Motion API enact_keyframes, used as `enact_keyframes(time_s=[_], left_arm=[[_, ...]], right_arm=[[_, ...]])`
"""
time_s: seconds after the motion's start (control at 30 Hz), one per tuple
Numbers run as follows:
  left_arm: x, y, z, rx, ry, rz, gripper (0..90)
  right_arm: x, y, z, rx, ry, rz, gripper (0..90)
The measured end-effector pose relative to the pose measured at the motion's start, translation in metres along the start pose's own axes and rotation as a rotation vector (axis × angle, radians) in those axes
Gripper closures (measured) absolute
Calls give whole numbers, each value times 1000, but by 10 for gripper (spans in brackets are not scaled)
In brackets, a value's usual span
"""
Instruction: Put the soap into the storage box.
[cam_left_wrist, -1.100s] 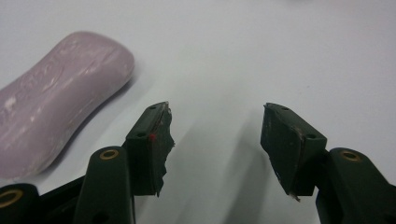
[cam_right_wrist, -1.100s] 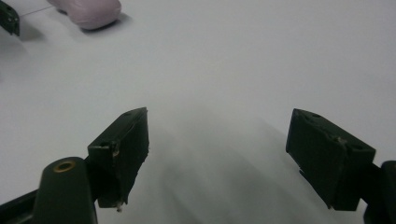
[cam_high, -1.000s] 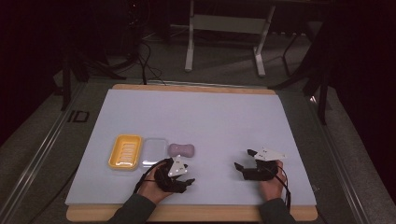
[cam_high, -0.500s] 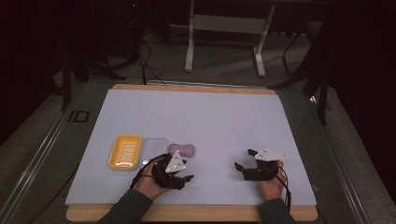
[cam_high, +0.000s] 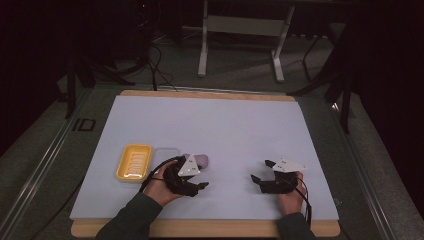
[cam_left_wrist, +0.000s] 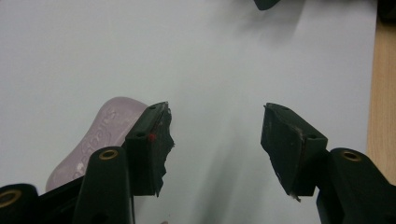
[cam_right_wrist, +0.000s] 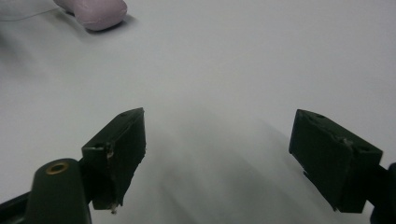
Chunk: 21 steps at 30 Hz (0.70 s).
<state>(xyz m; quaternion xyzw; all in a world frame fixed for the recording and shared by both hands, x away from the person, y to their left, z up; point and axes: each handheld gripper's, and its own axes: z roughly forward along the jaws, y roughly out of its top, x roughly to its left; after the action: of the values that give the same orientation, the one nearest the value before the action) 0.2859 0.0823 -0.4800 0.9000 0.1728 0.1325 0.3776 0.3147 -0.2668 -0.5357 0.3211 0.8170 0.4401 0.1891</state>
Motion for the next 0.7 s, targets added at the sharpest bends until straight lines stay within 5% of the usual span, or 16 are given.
enact_keyframes(time_s=[0.7], left_arm=[[19,31,-13,37,4,140,439]], right_arm=[[1,0,0,1,-1,0,182]])
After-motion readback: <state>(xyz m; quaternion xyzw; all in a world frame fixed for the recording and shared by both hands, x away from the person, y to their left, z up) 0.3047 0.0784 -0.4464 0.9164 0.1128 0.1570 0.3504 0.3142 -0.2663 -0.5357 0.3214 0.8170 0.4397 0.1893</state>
